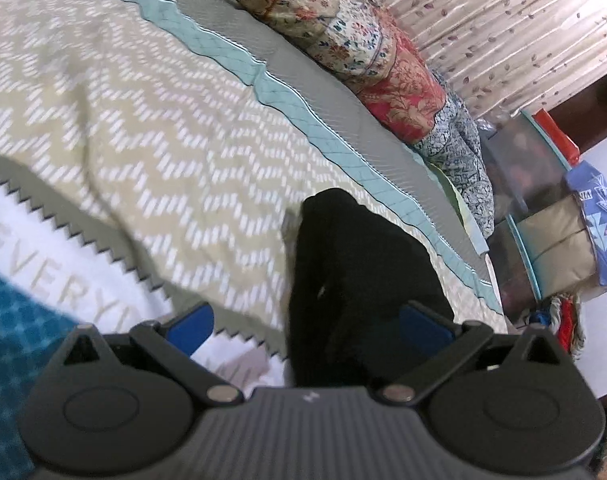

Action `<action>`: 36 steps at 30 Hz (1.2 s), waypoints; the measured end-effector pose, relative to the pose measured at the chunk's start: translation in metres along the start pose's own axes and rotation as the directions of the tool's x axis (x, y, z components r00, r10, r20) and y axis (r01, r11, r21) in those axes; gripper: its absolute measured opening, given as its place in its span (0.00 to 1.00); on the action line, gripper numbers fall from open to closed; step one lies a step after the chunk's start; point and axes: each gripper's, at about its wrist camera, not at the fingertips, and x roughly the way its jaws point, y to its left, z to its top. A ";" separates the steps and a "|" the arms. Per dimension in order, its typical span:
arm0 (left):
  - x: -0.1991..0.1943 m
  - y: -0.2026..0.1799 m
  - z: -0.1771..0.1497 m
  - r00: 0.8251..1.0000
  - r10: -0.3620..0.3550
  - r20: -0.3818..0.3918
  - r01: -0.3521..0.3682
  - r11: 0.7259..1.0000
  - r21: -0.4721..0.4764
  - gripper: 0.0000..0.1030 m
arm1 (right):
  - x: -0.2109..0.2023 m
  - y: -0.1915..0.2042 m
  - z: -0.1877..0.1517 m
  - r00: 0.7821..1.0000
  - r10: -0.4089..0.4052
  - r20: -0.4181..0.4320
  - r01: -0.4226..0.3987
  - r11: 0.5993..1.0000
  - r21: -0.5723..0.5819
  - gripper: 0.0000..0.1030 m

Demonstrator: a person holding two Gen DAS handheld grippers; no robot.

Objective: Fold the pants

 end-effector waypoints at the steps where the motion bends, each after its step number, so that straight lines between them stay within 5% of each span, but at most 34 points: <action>1: 0.007 -0.003 0.002 1.000 -0.003 -0.012 0.003 1.000 0.010 1.00 | -0.001 -0.001 0.006 1.000 0.010 0.017 -0.010 1.000 -0.002 0.59; 3: 0.021 -0.010 0.004 0.999 -0.014 -0.040 0.015 0.999 0.033 1.00 | 0.002 -0.004 0.019 0.999 0.022 0.046 -0.022 1.000 0.001 0.71; 8: 0.059 -0.027 0.006 0.994 0.023 -0.109 -0.010 0.994 0.110 1.00 | 0.031 -0.015 0.044 0.997 0.066 0.040 -0.067 0.998 0.015 0.81; 19: 0.087 -0.022 0.012 0.987 0.009 -0.160 0.017 0.987 0.160 1.00 | 0.102 -0.032 0.055 0.990 0.107 -0.092 -0.103 0.994 0.042 0.82; 26: 0.111 -0.030 0.016 0.968 -0.108 -0.224 0.140 0.981 0.132 1.00 | 0.112 -0.036 0.060 0.969 0.204 -0.141 -0.198 0.979 0.056 0.84; 31: 0.118 -0.039 0.008 0.968 -0.104 -0.229 0.152 0.967 0.205 1.00 | 0.108 -0.044 0.059 0.953 0.252 -0.167 -0.244 0.968 0.065 0.82; 36: 0.114 -0.021 0.013 0.961 -0.172 -0.218 0.199 0.973 0.112 0.98 | 0.119 -0.035 0.057 0.967 0.209 -0.149 -0.206 0.978 0.032 0.84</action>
